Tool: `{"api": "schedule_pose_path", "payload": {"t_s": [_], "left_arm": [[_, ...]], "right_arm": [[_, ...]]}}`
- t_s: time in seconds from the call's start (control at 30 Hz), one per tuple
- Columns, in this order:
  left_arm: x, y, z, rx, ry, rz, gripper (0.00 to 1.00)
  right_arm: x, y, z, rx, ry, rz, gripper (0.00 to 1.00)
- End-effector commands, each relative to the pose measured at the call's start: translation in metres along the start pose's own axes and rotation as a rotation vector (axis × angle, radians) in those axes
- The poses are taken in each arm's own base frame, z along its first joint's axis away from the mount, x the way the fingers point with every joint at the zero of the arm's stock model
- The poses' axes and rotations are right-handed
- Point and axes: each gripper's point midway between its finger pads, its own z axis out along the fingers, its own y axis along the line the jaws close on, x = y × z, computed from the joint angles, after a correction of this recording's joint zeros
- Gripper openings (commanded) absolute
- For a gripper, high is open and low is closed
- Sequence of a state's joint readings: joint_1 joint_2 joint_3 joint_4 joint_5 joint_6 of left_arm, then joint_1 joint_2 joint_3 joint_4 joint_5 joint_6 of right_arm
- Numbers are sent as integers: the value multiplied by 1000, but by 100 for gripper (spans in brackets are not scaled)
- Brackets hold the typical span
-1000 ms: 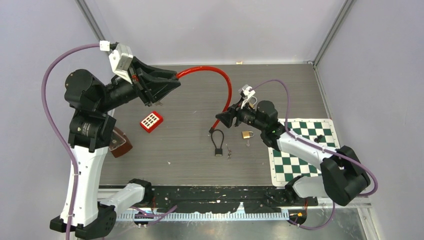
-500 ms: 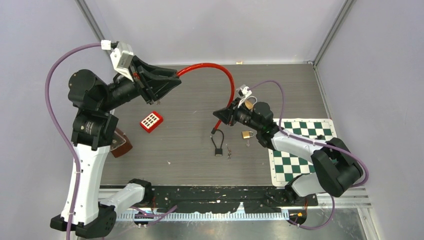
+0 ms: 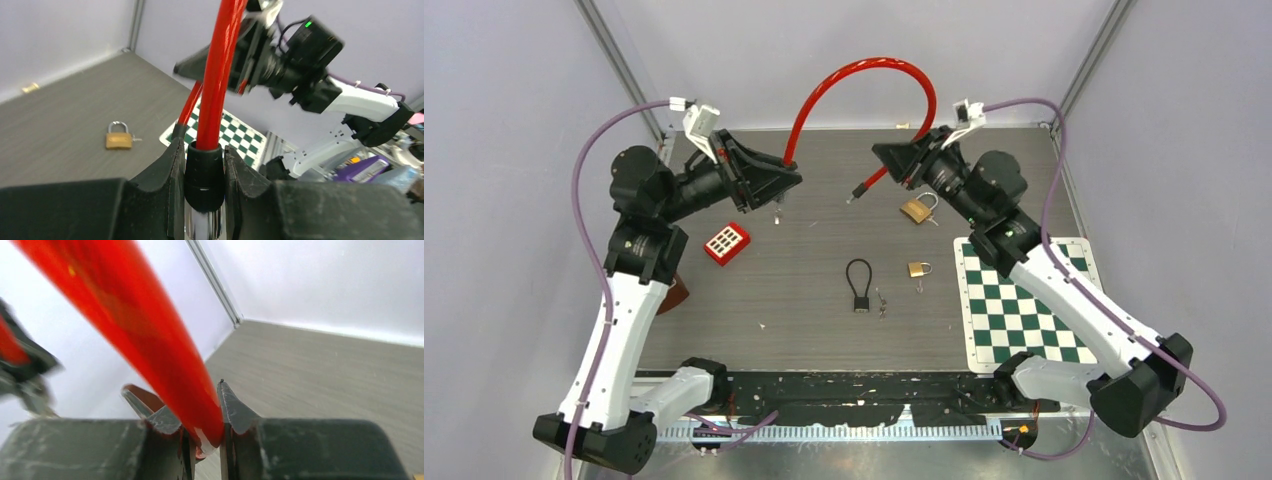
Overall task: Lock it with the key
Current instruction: Lock the lock.
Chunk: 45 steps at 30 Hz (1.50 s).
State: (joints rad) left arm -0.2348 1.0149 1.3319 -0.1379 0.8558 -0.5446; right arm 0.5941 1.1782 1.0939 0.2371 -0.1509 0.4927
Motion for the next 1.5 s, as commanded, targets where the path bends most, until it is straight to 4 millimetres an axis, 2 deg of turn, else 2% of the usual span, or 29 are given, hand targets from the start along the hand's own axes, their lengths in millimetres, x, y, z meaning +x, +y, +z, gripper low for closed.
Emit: {"api": "schedule_pose_path", "payload": {"t_s": [0.0, 0.07, 0.17, 0.3, 0.5, 0.63, 0.73, 0.87, 1.13, 1.47], "left_arm": [[18, 2, 6, 67, 38, -95, 0], [24, 4, 9, 91, 35, -144, 0], [19, -2, 13, 153, -13, -185, 0], [18, 0, 17, 160, -22, -239, 0], [2, -9, 22, 251, -78, -308, 0], [-5, -16, 23, 314, -96, -356, 0], [-10, -24, 21, 363, -101, -380, 0], [-21, -35, 17, 434, -126, -399, 0], [-33, -46, 16, 469, -199, -332, 0], [-31, -40, 15, 339, -228, -150, 0]], "right_arm": [[-62, 36, -10, -27, -99, 60, 5], [-77, 46, -11, -44, -125, 109, 5], [-100, 60, -12, -52, -167, 159, 5], [-117, 72, -12, -29, -214, 172, 5], [-115, 91, -9, -3, -246, 269, 5], [-125, 99, -12, 6, -312, 350, 5], [-139, 96, -18, 36, -386, 405, 5], [-149, 90, -25, 54, -450, 492, 5], [-144, 89, -22, 37, -460, 628, 5], [-138, 99, -21, -13, -410, 692, 5]]}}
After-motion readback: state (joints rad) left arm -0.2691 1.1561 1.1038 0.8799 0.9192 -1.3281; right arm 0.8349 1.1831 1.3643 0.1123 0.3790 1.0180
